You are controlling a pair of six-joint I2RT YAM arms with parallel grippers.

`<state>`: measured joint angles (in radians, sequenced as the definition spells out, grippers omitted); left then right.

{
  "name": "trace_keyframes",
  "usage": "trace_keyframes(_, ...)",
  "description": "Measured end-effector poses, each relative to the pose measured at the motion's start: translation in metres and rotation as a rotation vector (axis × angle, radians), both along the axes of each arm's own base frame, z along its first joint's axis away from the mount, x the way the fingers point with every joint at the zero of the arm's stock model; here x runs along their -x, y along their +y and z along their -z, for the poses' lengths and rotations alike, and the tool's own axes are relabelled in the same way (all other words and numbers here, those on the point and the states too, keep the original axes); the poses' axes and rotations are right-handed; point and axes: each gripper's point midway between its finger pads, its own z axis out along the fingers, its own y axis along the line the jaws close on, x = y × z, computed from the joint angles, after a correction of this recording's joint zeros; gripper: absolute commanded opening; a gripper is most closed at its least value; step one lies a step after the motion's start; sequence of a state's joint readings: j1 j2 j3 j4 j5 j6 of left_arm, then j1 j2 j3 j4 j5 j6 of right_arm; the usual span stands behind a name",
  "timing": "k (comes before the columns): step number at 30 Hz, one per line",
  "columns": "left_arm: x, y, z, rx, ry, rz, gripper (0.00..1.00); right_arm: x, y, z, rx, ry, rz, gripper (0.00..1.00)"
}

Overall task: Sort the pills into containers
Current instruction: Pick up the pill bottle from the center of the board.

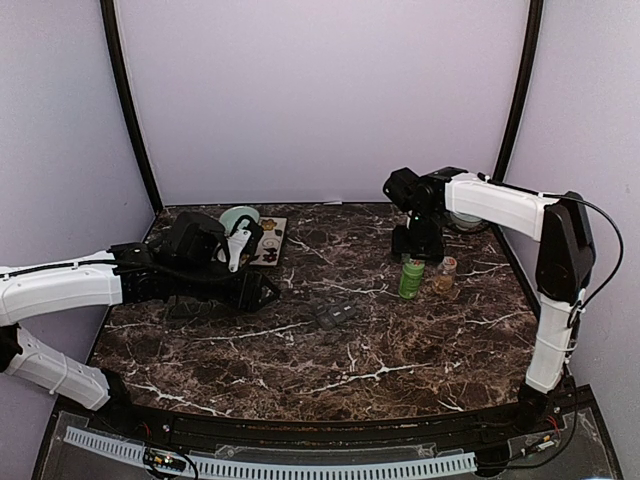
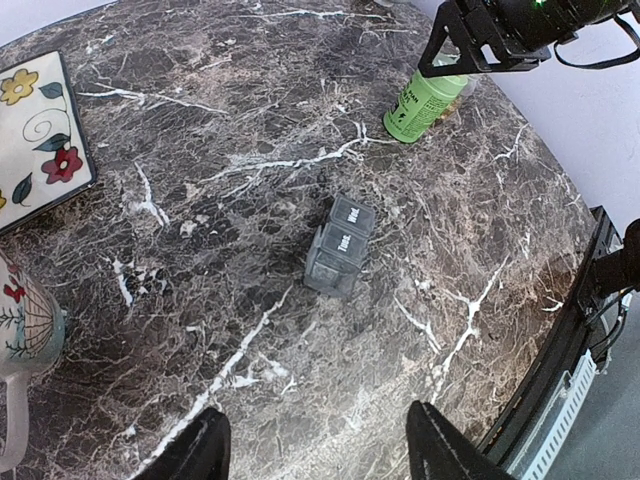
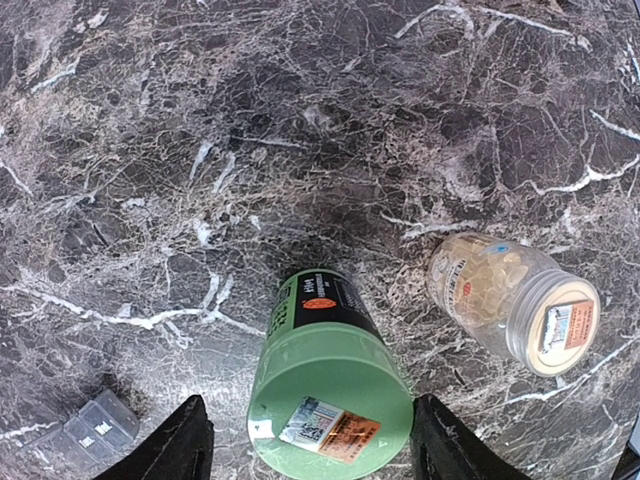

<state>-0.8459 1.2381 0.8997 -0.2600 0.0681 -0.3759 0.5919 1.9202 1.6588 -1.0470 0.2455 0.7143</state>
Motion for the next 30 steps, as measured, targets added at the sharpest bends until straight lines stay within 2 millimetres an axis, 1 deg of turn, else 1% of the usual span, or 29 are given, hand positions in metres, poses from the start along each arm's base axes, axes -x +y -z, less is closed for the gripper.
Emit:
trace_keyframes(13,0.0001,-0.0002,-0.0001,0.001,0.001,0.001,0.63,0.0002,0.0015,0.0073,-0.006,0.022,-0.003,0.64)
trace_keyframes(24,0.0002,-0.0003,-0.0002,0.002,0.001,0.001,0.63,0.0,0.0014,0.0077,-0.008,0.024,-0.005,0.51)
trace_keyframes(27,0.0003,-0.0004,-0.0002,0.002,0.002,0.002,0.63,-0.0004,0.0012,0.0076,-0.008,0.023,-0.004,0.42)
trace_keyframes(29,0.0003,-0.0004,-0.0002,0.002,0.002,0.002,0.63,-0.0006,0.001,0.0078,-0.008,0.023,-0.006,0.31)
trace_keyframes(30,0.0004,-0.0005,-0.0002,0.003,0.002,0.002,0.63,-0.0007,0.001,0.0079,-0.008,0.023,-0.007,0.24)
